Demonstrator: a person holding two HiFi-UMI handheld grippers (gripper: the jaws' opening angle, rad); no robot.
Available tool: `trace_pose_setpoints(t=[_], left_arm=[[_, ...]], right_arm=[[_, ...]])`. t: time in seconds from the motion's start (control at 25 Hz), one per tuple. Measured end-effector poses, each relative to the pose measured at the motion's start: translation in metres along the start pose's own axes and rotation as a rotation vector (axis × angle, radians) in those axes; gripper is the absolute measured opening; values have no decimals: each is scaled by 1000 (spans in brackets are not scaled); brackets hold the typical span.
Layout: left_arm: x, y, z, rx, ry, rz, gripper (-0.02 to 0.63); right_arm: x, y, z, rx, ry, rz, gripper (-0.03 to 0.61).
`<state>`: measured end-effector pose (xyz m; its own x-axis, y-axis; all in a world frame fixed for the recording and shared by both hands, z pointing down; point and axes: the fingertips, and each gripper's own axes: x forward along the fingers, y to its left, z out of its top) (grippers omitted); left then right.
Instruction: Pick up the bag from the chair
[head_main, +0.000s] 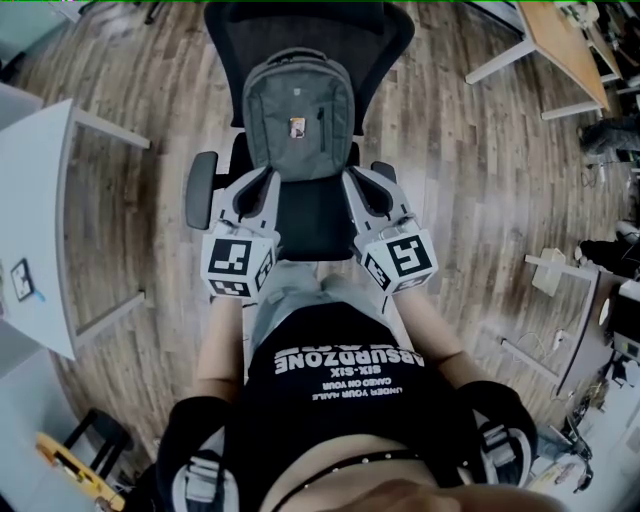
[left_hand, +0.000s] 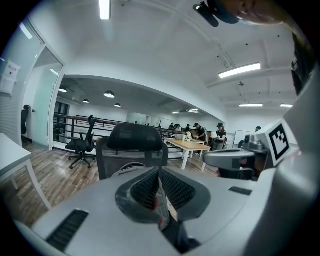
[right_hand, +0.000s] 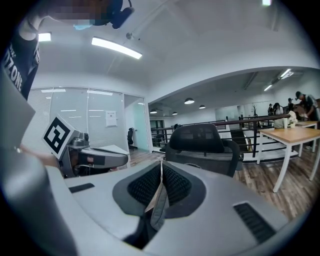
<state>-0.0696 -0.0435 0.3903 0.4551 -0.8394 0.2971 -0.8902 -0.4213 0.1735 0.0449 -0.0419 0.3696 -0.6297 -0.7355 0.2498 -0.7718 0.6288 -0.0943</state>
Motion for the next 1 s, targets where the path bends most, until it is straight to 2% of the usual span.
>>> trace_pose_setpoints(t=[0.28, 1.0], left_arm=[[27, 25, 6, 58, 8, 16, 35], [87, 74, 7, 106, 40, -2, 35]], right_arm=[[30, -16, -2, 0, 8, -13, 18], [93, -56, -11, -41, 41, -32, 21]])
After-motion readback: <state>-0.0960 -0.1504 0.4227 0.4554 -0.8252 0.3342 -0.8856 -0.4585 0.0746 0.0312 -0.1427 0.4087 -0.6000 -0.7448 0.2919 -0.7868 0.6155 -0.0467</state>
